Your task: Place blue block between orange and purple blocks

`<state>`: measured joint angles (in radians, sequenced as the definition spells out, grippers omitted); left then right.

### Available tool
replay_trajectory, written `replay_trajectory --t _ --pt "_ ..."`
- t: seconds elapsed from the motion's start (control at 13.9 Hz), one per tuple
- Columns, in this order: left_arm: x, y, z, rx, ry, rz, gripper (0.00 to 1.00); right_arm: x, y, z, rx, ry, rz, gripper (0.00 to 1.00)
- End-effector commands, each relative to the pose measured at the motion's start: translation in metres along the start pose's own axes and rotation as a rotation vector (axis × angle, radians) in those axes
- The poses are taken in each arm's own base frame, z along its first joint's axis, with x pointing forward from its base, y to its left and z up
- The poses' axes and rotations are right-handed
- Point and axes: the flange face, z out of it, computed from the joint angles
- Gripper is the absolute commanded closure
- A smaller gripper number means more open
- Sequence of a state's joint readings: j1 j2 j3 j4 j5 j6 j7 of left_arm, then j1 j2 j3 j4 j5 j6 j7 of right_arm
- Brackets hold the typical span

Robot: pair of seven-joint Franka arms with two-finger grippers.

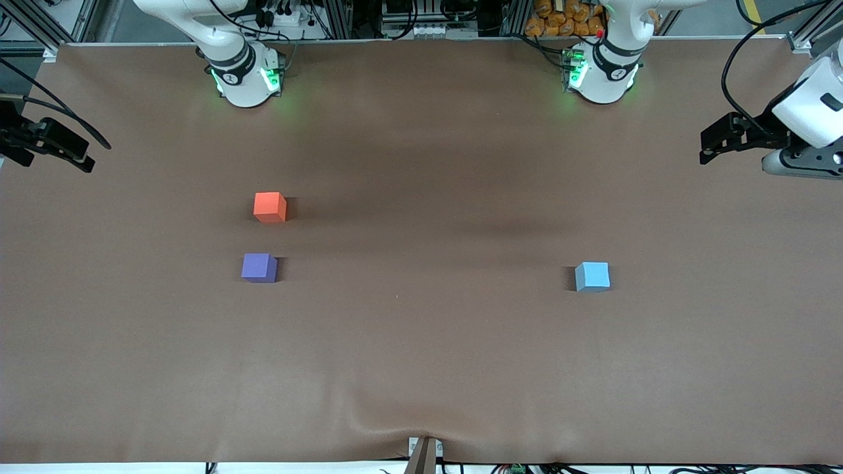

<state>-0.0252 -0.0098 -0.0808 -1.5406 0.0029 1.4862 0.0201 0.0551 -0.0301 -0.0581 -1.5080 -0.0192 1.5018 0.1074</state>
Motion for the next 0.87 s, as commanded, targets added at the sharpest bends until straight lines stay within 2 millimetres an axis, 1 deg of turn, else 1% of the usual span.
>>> replay_trajectory --t 0.0,0.29,0.43,0.58,0.65,0.72,0.79 --pt "0.0 -0.002 -0.007 -0.007 -0.009 -0.012 0.0 0.001 0.003 -0.003 -0.003 -0.002 -0.004 0.0" --pt "0.002 -0.002 -0.005 -0.005 -0.017 -0.015 0.0 0.001 0.003 -0.003 -0.003 -0.002 -0.006 0.0" --pt "0.003 0.002 0.003 -0.005 -0.038 -0.039 0.0 0.001 0.002 -0.003 -0.003 -0.001 -0.006 0.0" --pt "0.009 0.002 0.022 -0.021 -0.077 -0.11 0.0 0.001 0.002 -0.003 -0.003 -0.002 -0.006 0.0" --pt "0.016 0.001 0.035 -0.021 -0.102 -0.118 0.0 0.001 0.002 -0.003 -0.003 -0.001 -0.006 0.0" --pt "0.025 0.0 0.048 -0.021 -0.116 -0.124 0.0 0.001 0.003 -0.003 -0.003 -0.002 -0.006 0.0" --pt "0.039 -0.001 0.068 -0.022 -0.133 -0.134 0.0 0.001 0.003 -0.003 -0.003 -0.002 -0.004 0.0"
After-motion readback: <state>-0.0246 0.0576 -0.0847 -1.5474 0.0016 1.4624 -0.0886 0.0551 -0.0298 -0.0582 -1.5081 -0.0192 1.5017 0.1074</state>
